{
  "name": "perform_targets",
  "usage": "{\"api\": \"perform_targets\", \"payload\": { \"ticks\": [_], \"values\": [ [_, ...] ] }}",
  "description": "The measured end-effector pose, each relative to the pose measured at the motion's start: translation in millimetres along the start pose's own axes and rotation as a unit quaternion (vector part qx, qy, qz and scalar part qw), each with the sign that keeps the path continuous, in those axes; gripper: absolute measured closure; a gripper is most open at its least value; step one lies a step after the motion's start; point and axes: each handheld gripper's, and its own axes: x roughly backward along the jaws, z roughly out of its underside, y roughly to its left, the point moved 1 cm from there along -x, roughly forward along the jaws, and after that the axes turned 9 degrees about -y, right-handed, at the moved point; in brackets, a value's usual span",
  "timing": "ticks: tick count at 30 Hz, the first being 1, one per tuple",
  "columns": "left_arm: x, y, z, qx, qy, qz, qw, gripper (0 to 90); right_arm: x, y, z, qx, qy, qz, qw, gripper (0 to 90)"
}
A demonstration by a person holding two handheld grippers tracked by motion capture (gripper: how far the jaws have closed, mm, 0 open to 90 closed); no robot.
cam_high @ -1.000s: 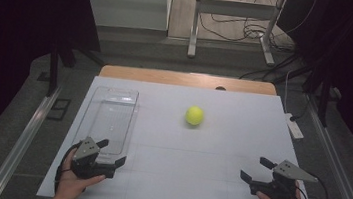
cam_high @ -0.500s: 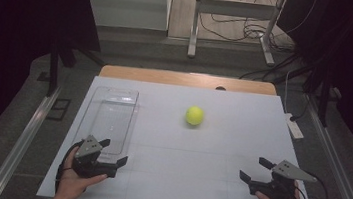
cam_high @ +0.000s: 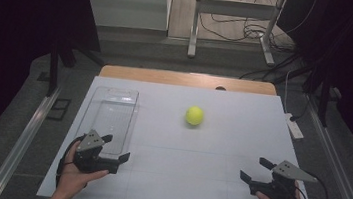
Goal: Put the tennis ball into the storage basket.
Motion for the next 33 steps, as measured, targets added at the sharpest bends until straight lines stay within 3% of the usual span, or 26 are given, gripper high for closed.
{"api": "perform_targets", "payload": {
  "ticks": [9,33],
  "values": [
    [-18.1,-5.6,-20.4,-0.009,0.000,0.017,0.9998,12.2,-0.1,-1.2,0.9,0.000,0.001,-0.001,1.0000,10.9],
    [-20.9,5.0,-33.0,-0.005,0.010,0.017,0.9998,12.6,-0.1,-2.3,1.5,-0.004,0.000,0.000,1.0000,11.0]
  ]
}}
